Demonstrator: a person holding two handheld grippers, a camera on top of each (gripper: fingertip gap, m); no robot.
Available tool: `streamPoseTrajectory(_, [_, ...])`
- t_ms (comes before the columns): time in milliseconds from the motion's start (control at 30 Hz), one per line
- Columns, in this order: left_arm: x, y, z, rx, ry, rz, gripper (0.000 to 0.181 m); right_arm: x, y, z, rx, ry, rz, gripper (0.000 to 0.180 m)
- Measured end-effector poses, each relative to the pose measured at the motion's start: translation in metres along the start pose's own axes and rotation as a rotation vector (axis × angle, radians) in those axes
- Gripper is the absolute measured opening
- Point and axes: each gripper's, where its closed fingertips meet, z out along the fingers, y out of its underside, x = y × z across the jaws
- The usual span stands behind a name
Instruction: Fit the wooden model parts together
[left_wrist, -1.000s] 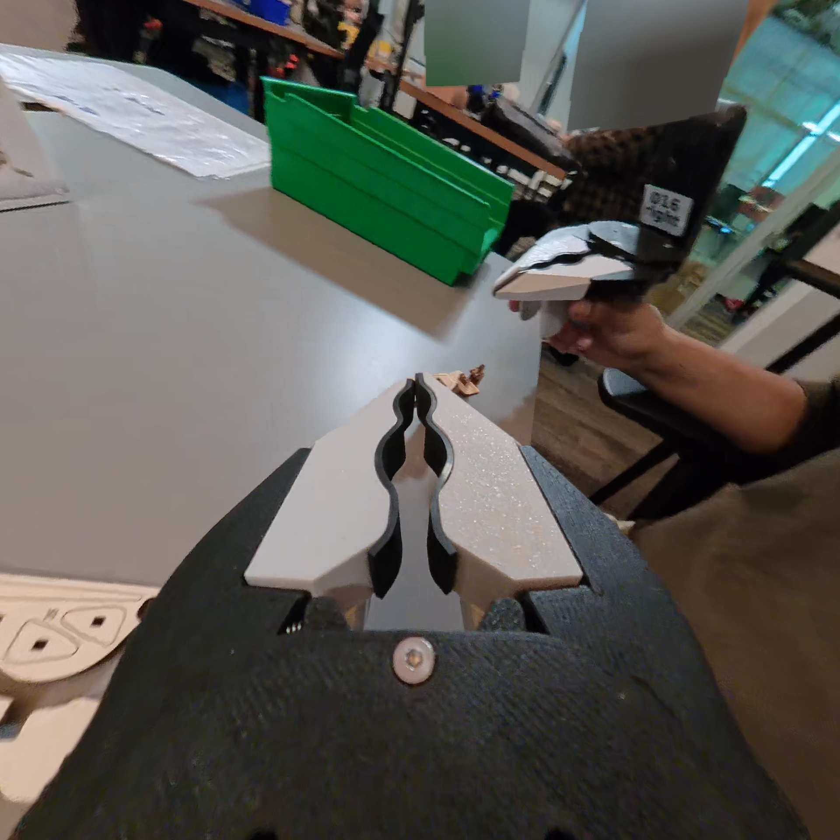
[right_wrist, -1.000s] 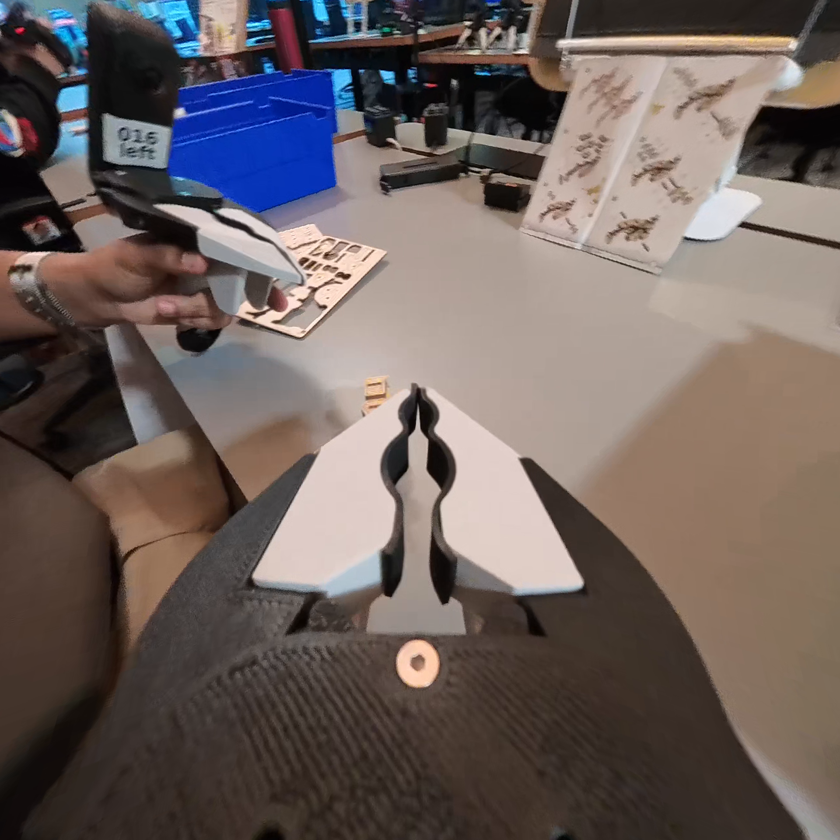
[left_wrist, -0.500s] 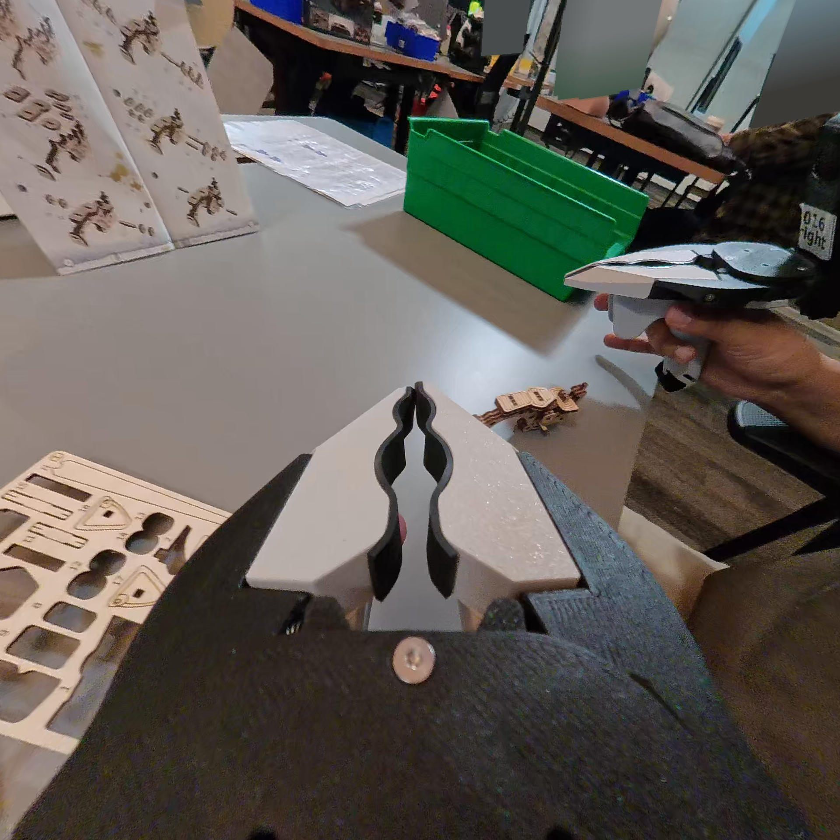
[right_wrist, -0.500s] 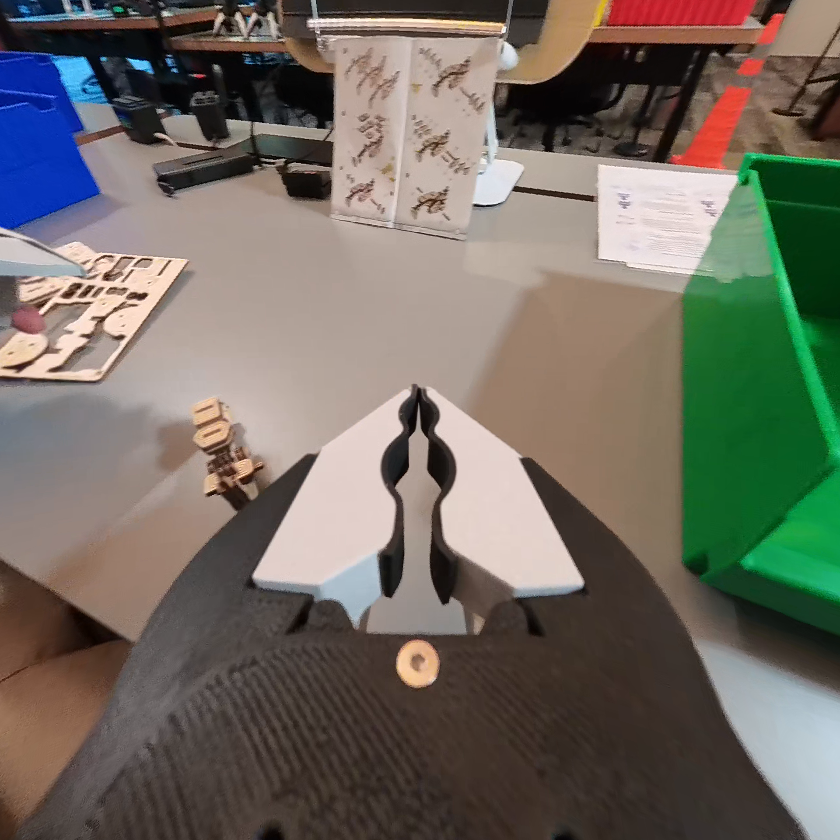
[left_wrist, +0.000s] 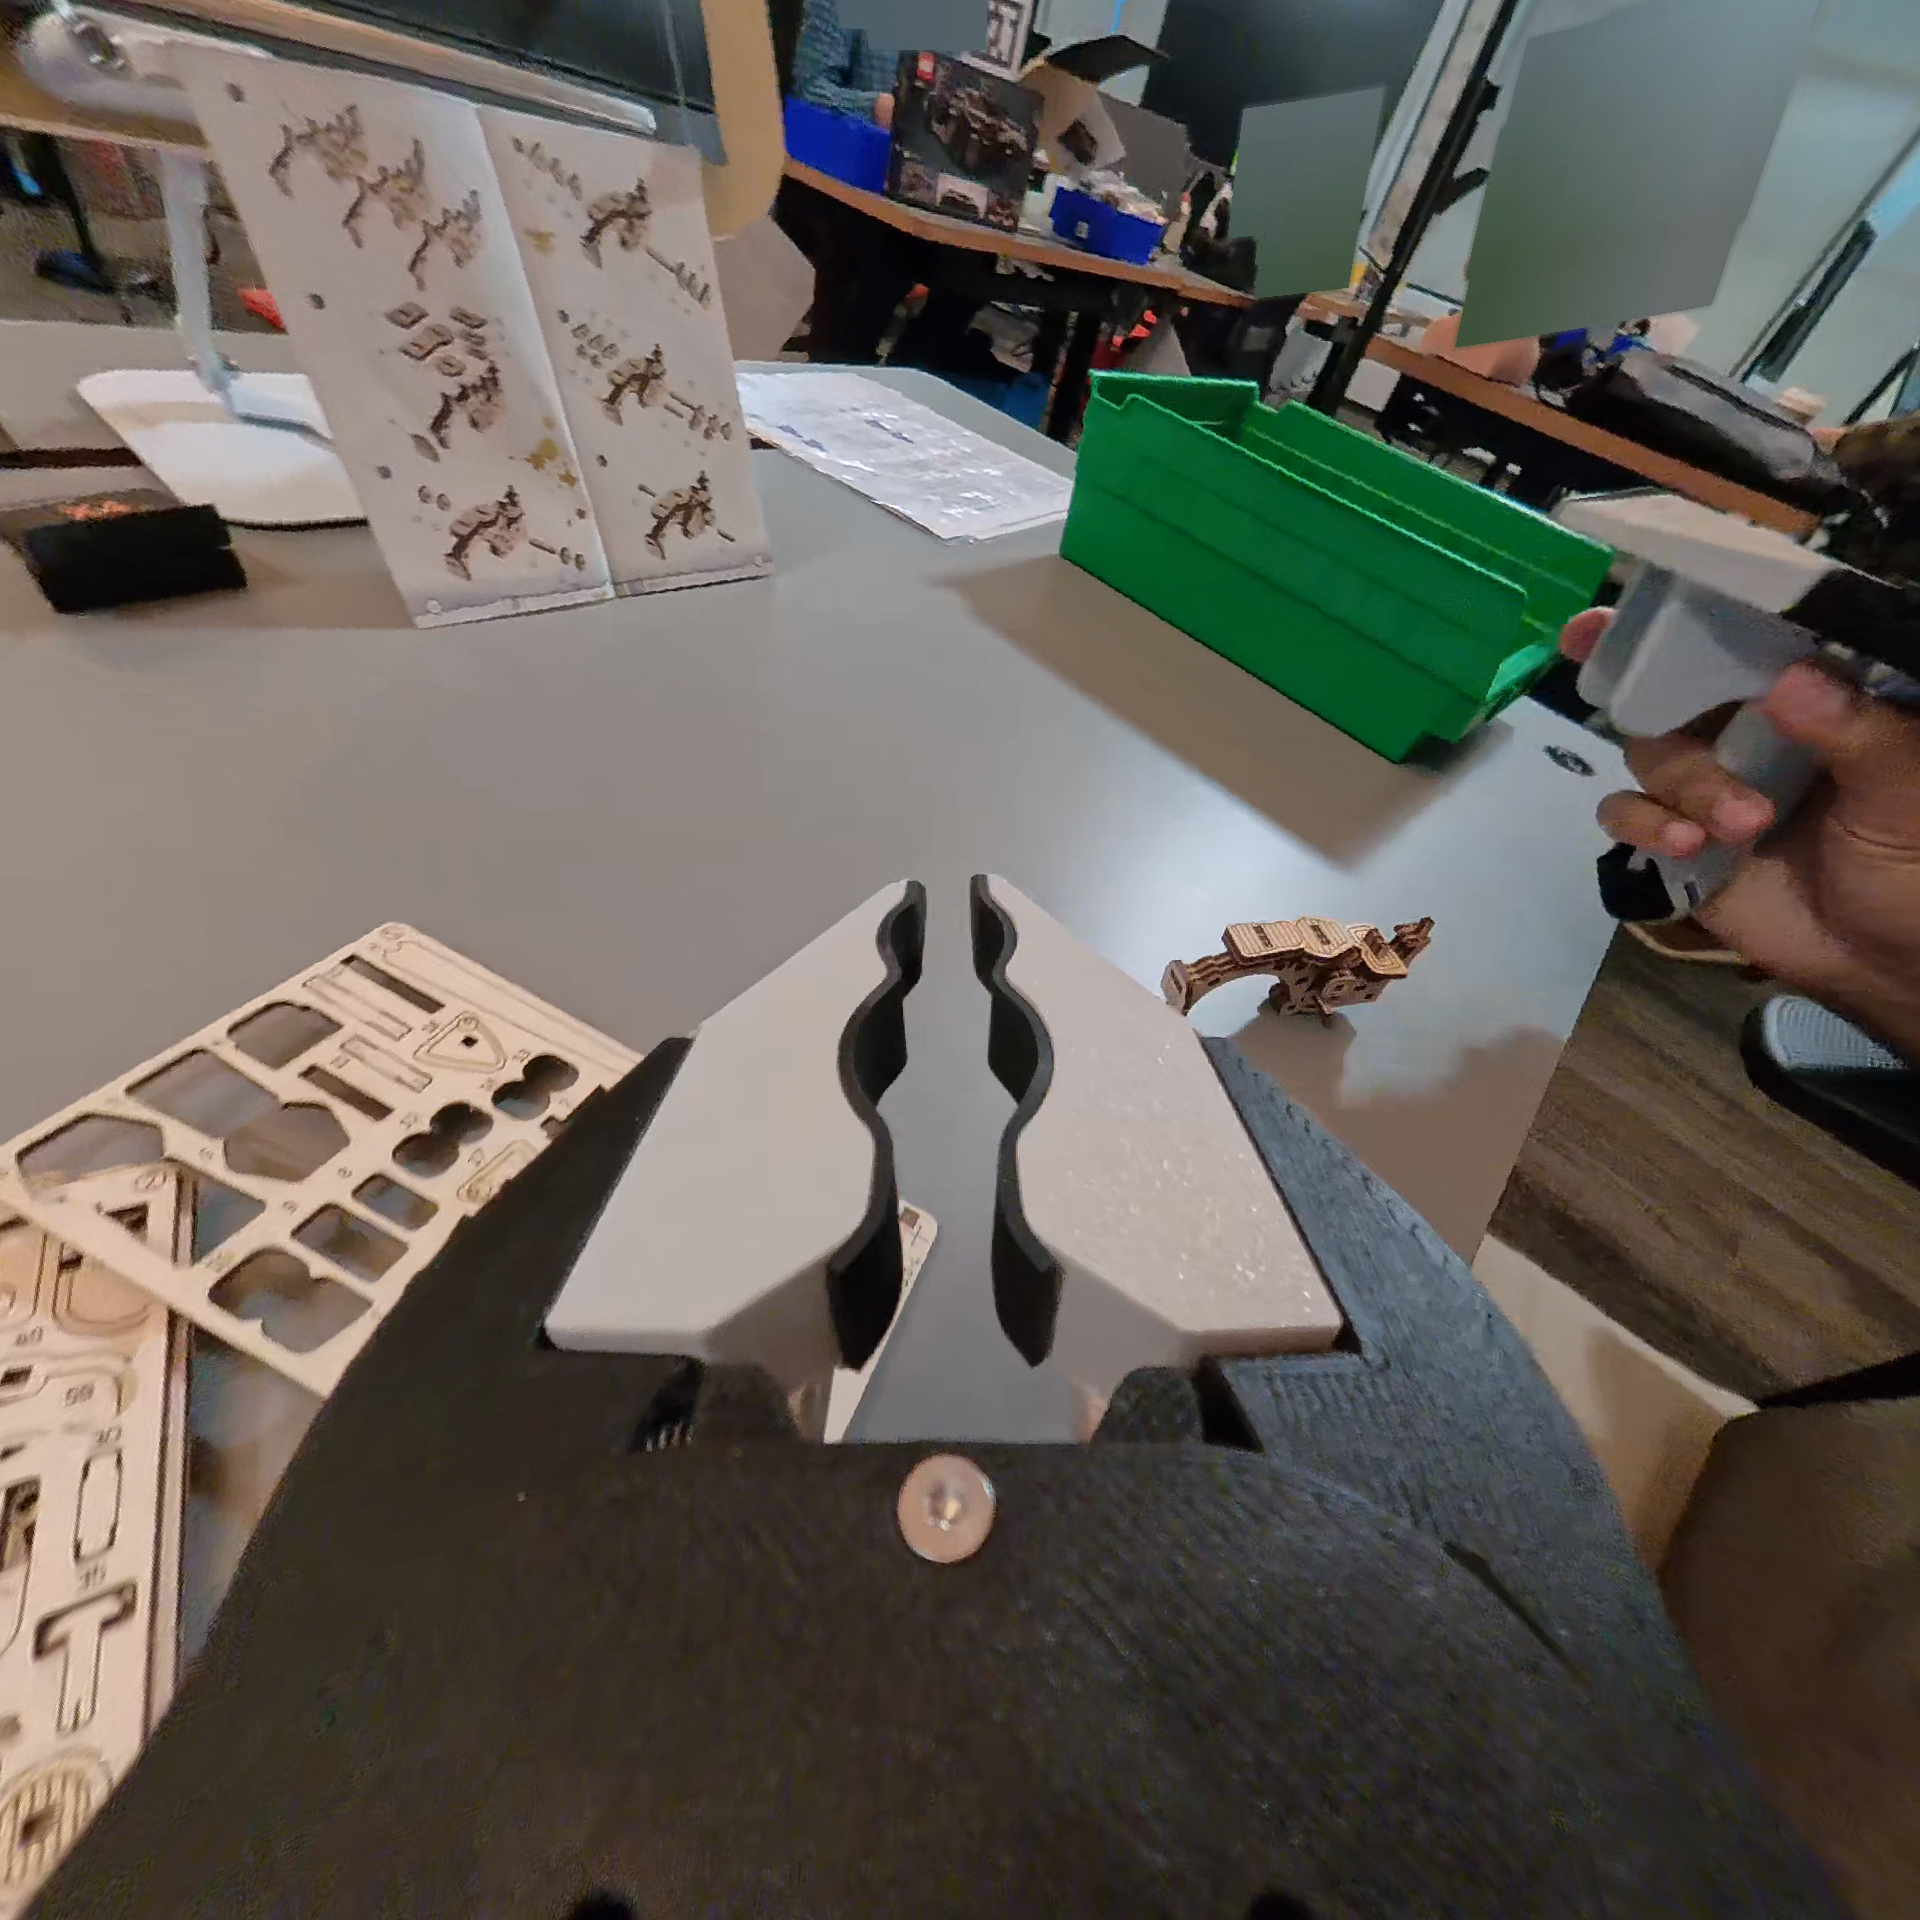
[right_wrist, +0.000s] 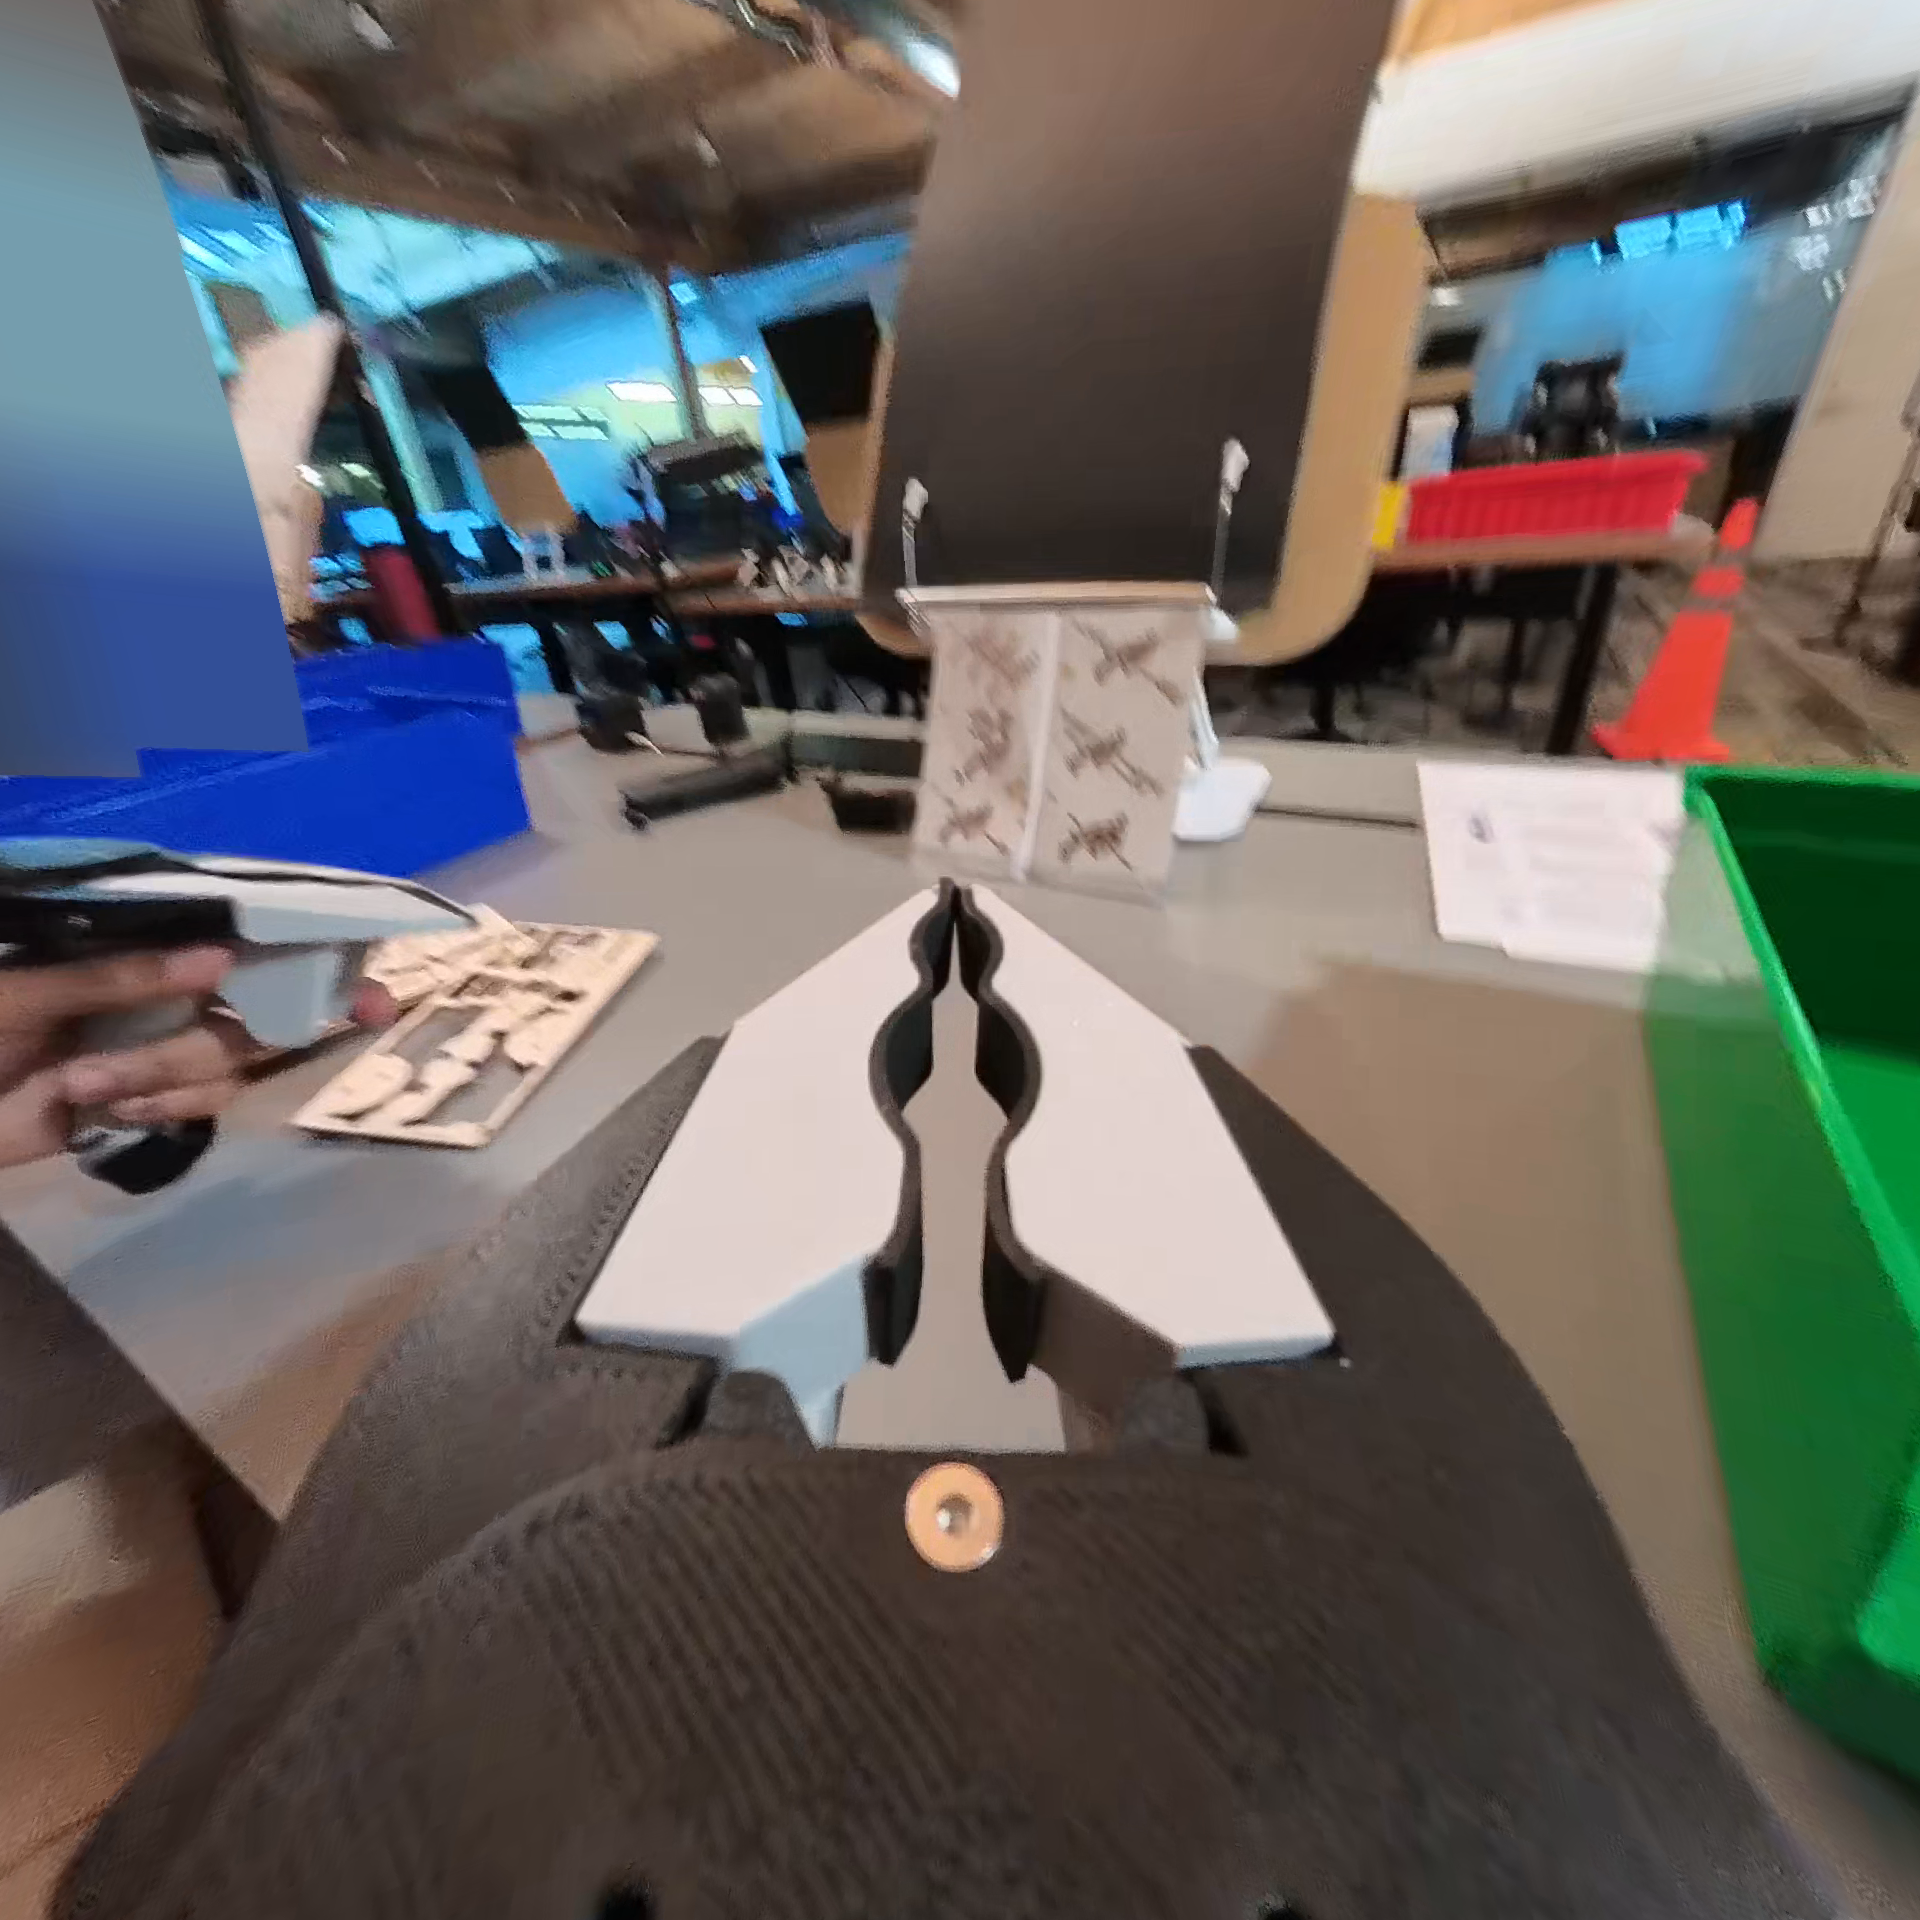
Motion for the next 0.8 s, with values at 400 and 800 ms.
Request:
streamPoseTrajectory(400, [-0.028,0.028,-0.040,-0.062,-0.139,-0.108,0.023,-0.185,0.022,0.025,-0.105,-0.555,0.106,0.000])
streamPoseTrajectory(800, [-0.059,0.054,-0.079,-0.135,-0.388,-0.068,0.052,-0.256,0.086,0.035,-0.385,-0.800,0.035,0.008])
